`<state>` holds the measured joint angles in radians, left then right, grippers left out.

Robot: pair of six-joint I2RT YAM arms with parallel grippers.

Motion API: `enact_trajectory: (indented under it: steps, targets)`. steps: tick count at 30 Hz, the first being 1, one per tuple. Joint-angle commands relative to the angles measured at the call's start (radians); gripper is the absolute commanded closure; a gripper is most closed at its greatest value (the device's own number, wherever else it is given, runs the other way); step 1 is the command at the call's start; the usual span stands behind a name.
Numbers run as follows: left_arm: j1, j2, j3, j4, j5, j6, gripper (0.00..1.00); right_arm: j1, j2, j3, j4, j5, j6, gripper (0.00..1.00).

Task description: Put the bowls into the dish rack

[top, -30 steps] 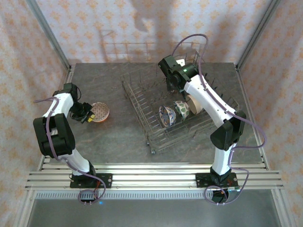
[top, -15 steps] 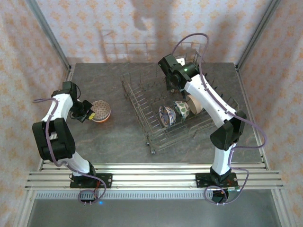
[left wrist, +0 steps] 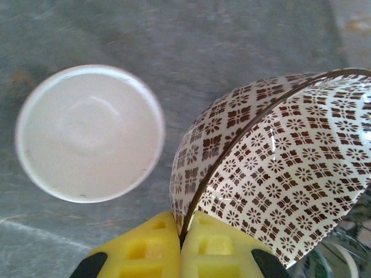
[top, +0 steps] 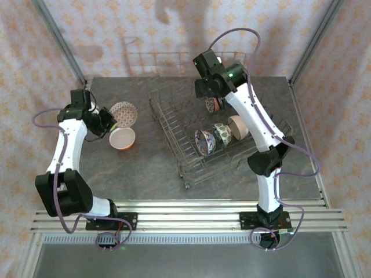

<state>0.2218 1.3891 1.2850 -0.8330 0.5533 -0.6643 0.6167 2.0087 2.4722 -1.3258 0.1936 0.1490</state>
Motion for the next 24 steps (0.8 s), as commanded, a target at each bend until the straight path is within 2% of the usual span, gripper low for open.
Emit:
enact_trajectory:
  steps: [1, 7, 13, 20, 24]
  targets:
    - [-0.055, -0.061, 0.114, 0.089, 0.023, 0.001, 1.0, 0.008, -0.008, 0.048, -0.027, -0.115, 0.009, 0.19]
    - [-0.167, -0.078, 0.181, 0.208, 0.018, -0.057, 1.0, 0.013, -0.055, 0.045, 0.028, -0.249, 0.027, 0.25]
    - [-0.303, -0.005, 0.288, 0.269, -0.004, -0.071, 1.0, 0.032, -0.095, 0.039, 0.104, -0.34, 0.022, 0.3]
    - [-0.436, 0.083, 0.392, 0.267, -0.037, -0.047, 1.0, 0.06, -0.114, 0.024, 0.189, -0.382, 0.014, 0.33]
    - [-0.474, 0.106, 0.42, 0.269, -0.045, -0.045, 1.0, 0.06, -0.111, 0.015, 0.216, -0.346, 0.04, 0.38]
